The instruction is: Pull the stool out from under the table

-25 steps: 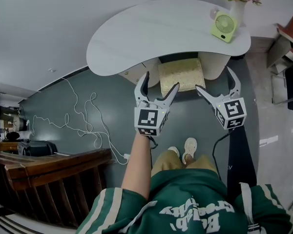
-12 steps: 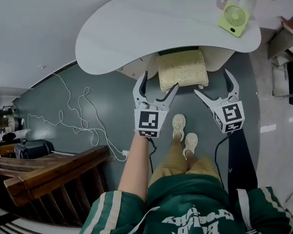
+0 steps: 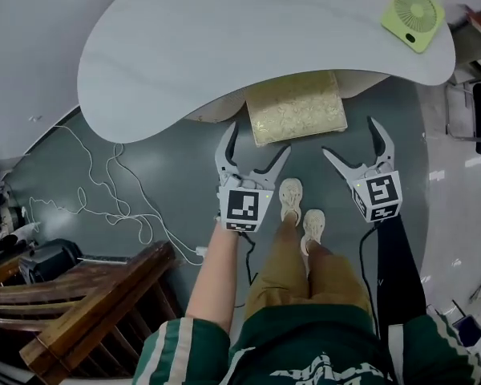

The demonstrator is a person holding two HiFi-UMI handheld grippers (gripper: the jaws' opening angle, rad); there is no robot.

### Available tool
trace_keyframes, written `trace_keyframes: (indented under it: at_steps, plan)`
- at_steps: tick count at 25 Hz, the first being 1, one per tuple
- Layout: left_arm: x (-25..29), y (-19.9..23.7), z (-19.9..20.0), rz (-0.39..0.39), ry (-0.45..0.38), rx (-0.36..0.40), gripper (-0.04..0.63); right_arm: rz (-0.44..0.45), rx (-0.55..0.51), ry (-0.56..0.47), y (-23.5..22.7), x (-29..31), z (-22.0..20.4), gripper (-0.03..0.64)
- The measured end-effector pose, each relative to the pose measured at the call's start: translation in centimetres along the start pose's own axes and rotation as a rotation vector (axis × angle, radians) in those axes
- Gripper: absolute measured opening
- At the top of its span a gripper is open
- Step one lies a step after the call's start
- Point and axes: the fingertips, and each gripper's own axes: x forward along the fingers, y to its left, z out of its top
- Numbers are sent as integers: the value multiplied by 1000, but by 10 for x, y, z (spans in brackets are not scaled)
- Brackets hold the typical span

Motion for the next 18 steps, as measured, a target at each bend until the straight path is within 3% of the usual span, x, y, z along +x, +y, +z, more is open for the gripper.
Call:
trace_keyframes:
  at_steps: [6,14,18]
  plan:
    - [35,7,-73,-54,50,-25,453,-40,7,77,-10,33,-60,538]
    - [67,3,-165,-91,117,-64,453,-7,-36,148,-12,72,-135,538]
    - [74,-4,-216,-83,172,-57,453,-2,-9,156,-17,87,-176,544]
